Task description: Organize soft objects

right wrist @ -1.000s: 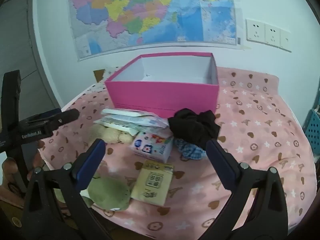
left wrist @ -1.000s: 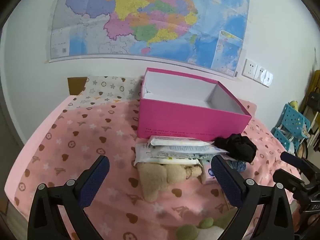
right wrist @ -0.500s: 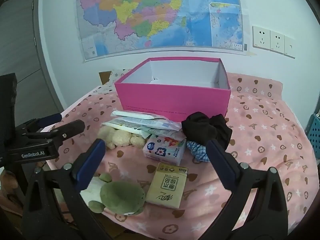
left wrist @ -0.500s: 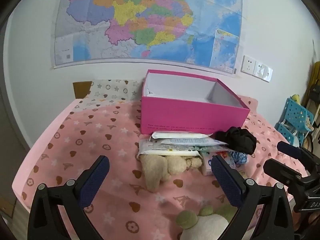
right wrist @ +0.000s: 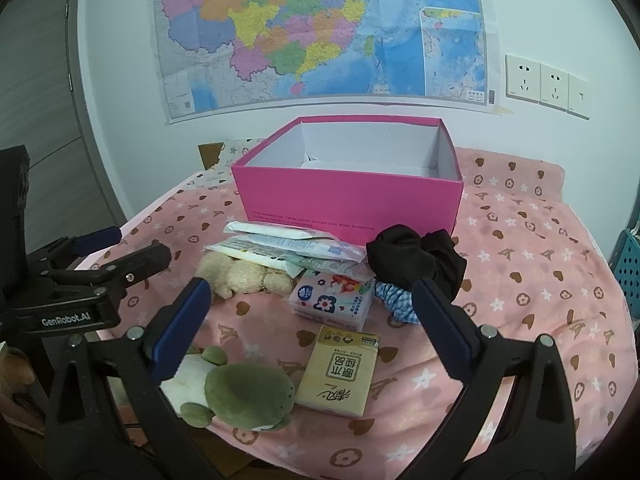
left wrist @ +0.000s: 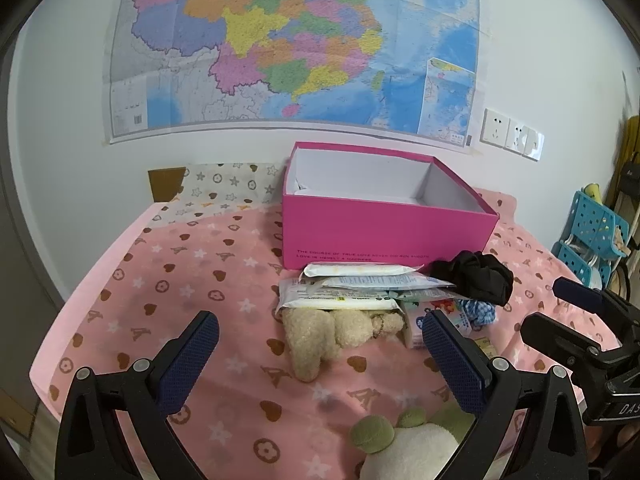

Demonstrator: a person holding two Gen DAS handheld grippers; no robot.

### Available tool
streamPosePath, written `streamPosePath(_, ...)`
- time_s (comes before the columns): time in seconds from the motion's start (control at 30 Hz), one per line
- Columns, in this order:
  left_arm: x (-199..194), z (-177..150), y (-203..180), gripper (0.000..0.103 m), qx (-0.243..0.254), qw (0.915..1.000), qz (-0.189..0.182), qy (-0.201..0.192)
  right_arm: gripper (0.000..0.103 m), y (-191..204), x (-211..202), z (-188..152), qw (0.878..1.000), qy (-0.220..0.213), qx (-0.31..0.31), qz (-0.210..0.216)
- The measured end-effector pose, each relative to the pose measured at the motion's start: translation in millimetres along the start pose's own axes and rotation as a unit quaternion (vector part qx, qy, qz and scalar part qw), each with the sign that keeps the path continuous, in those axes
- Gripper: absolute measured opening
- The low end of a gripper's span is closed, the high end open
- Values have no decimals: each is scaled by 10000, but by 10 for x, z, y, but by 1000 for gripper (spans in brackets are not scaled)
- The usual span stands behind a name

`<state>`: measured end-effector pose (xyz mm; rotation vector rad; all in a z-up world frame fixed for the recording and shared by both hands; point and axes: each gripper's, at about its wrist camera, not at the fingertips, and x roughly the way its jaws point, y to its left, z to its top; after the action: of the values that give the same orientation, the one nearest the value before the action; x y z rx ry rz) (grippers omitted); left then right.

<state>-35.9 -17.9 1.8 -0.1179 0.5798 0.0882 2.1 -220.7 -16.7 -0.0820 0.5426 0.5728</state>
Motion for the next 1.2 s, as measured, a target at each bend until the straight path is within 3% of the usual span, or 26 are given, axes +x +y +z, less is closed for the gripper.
streamPosePath(1.2,-16,-17,-3,103,41,10000,22,2,101,-12,37,-91,9998,58,27,200)
